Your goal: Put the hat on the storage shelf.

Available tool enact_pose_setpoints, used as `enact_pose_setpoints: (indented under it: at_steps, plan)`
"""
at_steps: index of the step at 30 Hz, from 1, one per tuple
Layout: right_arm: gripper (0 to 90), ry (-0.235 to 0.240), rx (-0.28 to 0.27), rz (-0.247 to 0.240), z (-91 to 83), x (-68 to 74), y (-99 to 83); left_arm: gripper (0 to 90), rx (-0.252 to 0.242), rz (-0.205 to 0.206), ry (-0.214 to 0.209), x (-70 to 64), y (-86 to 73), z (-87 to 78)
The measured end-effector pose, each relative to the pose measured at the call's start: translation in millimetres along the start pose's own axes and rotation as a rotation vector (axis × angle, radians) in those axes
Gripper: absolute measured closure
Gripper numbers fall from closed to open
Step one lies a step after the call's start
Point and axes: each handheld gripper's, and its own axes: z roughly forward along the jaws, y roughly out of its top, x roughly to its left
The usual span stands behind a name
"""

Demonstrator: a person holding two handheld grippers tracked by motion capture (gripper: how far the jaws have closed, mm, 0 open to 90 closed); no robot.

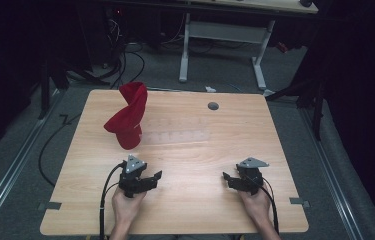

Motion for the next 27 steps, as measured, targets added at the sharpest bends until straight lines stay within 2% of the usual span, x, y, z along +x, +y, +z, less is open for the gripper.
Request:
enact_pose_setpoints:
  at_steps: [8, 15, 22, 27]
  plan:
    - [33.9, 0.0, 0.0, 0.0, 0.0, 0.0, 0.0, 33.2, 0.014, 0.03, 0.038, 3.1, -7.1, 8.9]
    - [33.9, 0.0, 0.0, 0.0, 0.0, 0.0, 0.0, 33.2, 0.026, 0.045, 0.053, 3.3, -12.5, 14.4]
    - [33.9, 0.0, 0.0, 0.0, 0.0, 0.0, 0.0, 31.8, 0.054, 0.113, 0.087, 3.0, -23.3, 21.9]
    - [33.9, 0.0, 0.0, 0.0, 0.0, 0.0, 0.0, 30.5, 0.053, 0.152, 0.095, 1.9, -28.1, 23.7]
